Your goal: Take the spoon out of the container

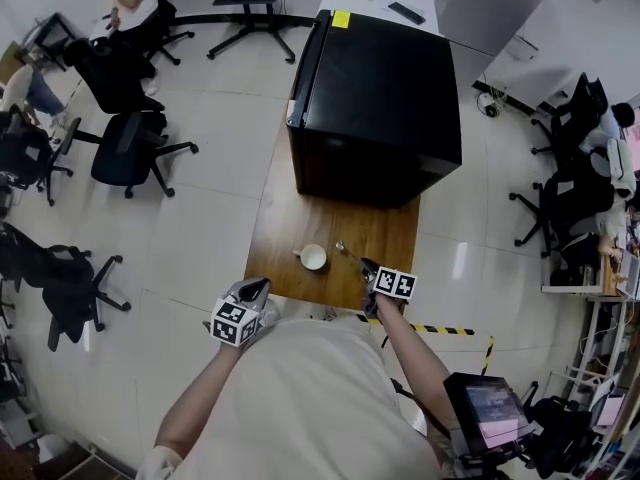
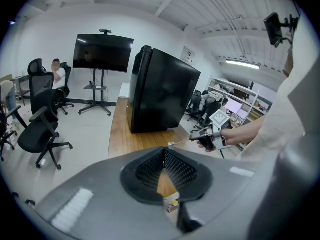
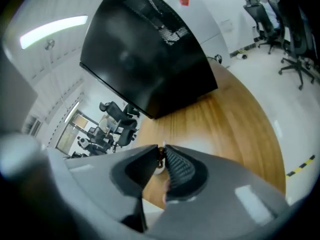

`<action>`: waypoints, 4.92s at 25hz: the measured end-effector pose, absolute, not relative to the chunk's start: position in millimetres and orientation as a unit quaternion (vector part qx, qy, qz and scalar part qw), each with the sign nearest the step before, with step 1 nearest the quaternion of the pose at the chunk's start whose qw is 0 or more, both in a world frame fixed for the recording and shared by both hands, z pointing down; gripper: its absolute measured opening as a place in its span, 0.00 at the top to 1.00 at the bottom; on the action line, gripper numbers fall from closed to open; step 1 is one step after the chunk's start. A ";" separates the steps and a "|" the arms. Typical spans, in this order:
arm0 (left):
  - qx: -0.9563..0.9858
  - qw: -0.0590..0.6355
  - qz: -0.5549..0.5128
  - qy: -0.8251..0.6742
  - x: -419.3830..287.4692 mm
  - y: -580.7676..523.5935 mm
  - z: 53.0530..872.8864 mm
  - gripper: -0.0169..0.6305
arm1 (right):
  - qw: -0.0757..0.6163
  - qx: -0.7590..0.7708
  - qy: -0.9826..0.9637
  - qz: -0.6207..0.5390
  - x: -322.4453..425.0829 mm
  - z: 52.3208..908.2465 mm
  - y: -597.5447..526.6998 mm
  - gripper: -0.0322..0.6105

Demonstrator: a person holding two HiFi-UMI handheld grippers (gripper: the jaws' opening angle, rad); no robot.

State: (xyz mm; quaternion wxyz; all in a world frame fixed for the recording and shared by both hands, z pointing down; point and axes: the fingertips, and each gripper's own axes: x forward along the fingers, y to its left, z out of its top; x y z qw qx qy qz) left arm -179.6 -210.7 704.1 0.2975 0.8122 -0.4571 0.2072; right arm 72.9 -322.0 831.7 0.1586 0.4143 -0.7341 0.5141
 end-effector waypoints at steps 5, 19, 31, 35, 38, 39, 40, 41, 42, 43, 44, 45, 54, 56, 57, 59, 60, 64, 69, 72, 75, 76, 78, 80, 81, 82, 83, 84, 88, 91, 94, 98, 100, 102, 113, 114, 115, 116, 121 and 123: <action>0.808 0.295 0.211 -0.464 -182.8 -209.7 699.2 0.98 | 0.144 0.463 -0.687 0.541 86.7 886.0 -330.8 0.88; 0.818 0.294 0.240 -0.431 -156.9 -191.6 709.2 0.98 | 0.301 0.437 -0.667 0.523 79.5 958.4 -279.4 0.88; 0.820 0.307 0.229 -0.426 -172.9 -184.0 709.1 0.98 | 0.342 0.454 -0.690 0.449 76.2 937.4 -287.1 0.67; 0.826 0.301 0.224 -0.421 -178.9 -183.5 706.1 0.98 | 0.351 0.488 -0.676 0.426 89.9 930.9 -287.4 0.66; 0.828 0.307 0.211 -0.419 -182.9 -182.1 708.7 0.98 | 0.313 0.514 -0.646 0.470 98.2 916.0 -280.8 0.66; 0.829 0.310 0.206 -0.418 -184.5 -180.6 709.8 0.98 | 0.299 0.522 -0.641 0.476 100.0 908.0 -278.6 0.67; 0.829 0.312 0.202 -0.417 -187.1 -178.8 710.7 0.98 | 0.287 0.531 -0.640 0.475 101.5 900.0 -276.6 0.68; 0.829 0.315 0.198 -0.417 -190.7 -177.3 711.3 0.98 | 0.277 0.539 -0.640 0.472 102.9 893.0 -274.4 0.70; 0.829 0.317 0.192 -0.418 -195.0 -176.5 711.4 0.98 | 0.268 0.548 -0.639 0.469 104.0 885.5 -272.3 0.71; 0.829 0.320 0.185 -0.419 -199.4 -176.4 710.8 0.98 | 0.258 0.556 -0.639 0.466 104.5 875.3 -270.4 0.72; 0.829 0.323 0.177 -0.421 -203.8 -176.9 709.5 0.98 | 0.246 0.563 -0.640 0.462 104.2 862.4 -269.2 0.73; 0.829 0.324 0.169 -0.422 -208.3 -178.0 707.4 0.98 | 0.234 0.568 -0.644 0.455 103.0 847.9 -268.7 0.74; 0.858 0.302 0.105 -0.403 -241.9 -190.3 672.3 0.98 | 0.102 0.592 -0.696 0.393 64.6 706.6 -268.5 0.78; 0.864 0.299 0.100 -0.393 -246.8 -189.5 672.8 0.98 | 0.069 0.591 -0.699 0.396 53.7 677.5 -262.7 0.78; 0.866 0.299 0.097 -0.389 -248.6 -188.9 674.3 0.98 | 0.063 0.589 -0.706 0.387 48.3 663.4 -259.2 0.78; 0.868 0.302 0.094 -0.383 -252.5 -187.3 677.4 0.98 | 0.065 0.583 -0.725 0.361 37.0 639.8 -250.6 0.78; 0.868 0.304 0.092 -0.383 -254.9 -185.8 678.6 0.98 | 0.071 0.580 -0.734 0.347 31.7 631.2 -245.5 0.78; 0.865 0.305 0.086 -0.388 -264.3 -179.7 678.5 0.98 | 0.049 0.569 -0.745 0.345 17.3 615.4 -233.2 0.79; 0.860 0.297 0.098 -0.403 -266.7 -156.6 675.0 0.98 | -0.002 0.550 -0.743 0.380 9.9 616.4 -220.7 0.80; 0.856 0.291 0.101 -0.415 -260.5 -145.3 665.6 0.98 | 0.016 0.533 -0.768 0.354 8.3 604.6 -208.0 0.81; 0.855 0.282 0.099 -0.423 -244.9 -136.5 653.9 0.98 | 0.042 0.510 -0.799 0.315 15.6 581.5 -185.6 0.83; 0.855 0.279 0.098 -0.426 -238.9 -133.1 648.9 0.98 | 0.052 0.506 -0.807 0.300 20.7 575.4 -177.1 0.84; 0.855 0.276 0.096 -0.428 -226.9 -124.3 639.3 0.98 | 0.066 0.505 -0.814 0.279 33.4 570.1 -160.3 0.85; 0.854 0.275 0.098 -0.430 -212.3 -113.9 634.6 0.98 | 0.073 0.506 -0.816 0.269 48.5 572.0 -146.1 0.86; 0.854 0.273 0.101 -0.431 -202.8 -108.1 634.0 0.98 | 0.076 0.505 -0.818 0.266 56.9 573.2 -139.9 0.86; 0.854 0.270 0.105 -0.432 -191.3 -101.0 633.3 0.98 | 0.078 0.501 -0.821 0.262 65.6 573.4 -133.0 0.86; 0.855 0.266 0.109 -0.432 -178.5 -91.8 632.0 0.98 | 0.081 0.496 -0.826 0.256 74.8 572.5 -124.6 0.86; 0.857 0.260 0.113 -0.431 -165.3 -80.6 629.8 0.98 | 0.086 0.491 -0.831 0.248 84.0 571.3 -114.5 0.86; 0.857 0.246 0.122 -0.436 -126.9 -30.0 623.3 0.98 | 0.117 0.482 -0.843 0.206 115.6 569.9 -74.7 0.86; 0.850 0.250 0.124 -0.447 -111.8 5.6 624.1 0.98 | 0.129 0.484 -0.847 0.178 130.1 571.7 -56.4 0.87; 0.839 0.258 0.132 -0.461 -105.4 43.8 625.3 0.98 | 0.136 0.470 -0.855 0.171 135.2 575.2 -34.8 0.87; 0.828 0.268 0.140 -0.472 -97.4 84.9 632.7 0.98 | 0.142 0.465 -0.860 0.158 146.1 577.7 -5.8 0.87; 0.825 0.275 0.142 -0.473 -94.1 98.6 638.8 0.98 | 0.140 0.472 -0.857 0.154 151.8 581.3 5.4 0.88; 0.823 0.280 0.145 -0.472 -89.9 108.4 644.9 0.98 | 0.138 0.478 -0.853 0.158 157.1 586.4 15.8 0.88; 0.833 0.303 0.144 -0.440 -53.4 116.7 672.7 0.98 | 0.156 0.513 -0.819 0.204 196.7 638.1 62.7 0.88; 0.834 0.302 0.145 -0.438 -58.0 114.8 671.8 0.98 | 0.160 0.512 -0.818 0.208 191.8 641.4 64.2 0.88; 0.835 0.300 0.147 -0.438 -62.1 113.2 672.1 0.98 | 0.163 0.511 -0.817 0.211 187.3 644.8 65.4 0.88; 0.835 0.300 0.148 -0.437 -64.9 111.1 673.2 0.98 | 0.164 0.510 -0.816 0.214 183.9 648.1 65.6 0.89; 0.839 0.292 0.152 -0.433 -85.8 96.6 669.7 0.98 | 0.157 0.510 -0.817 0.219 154.1 644.7 53.2 0.89; 0.841 0.289 0.154 -0.430 -99.2 87.9 668.1 0.98 | 0.151 0.510 -0.819 0.215 136.8 637.9 43.3 0.89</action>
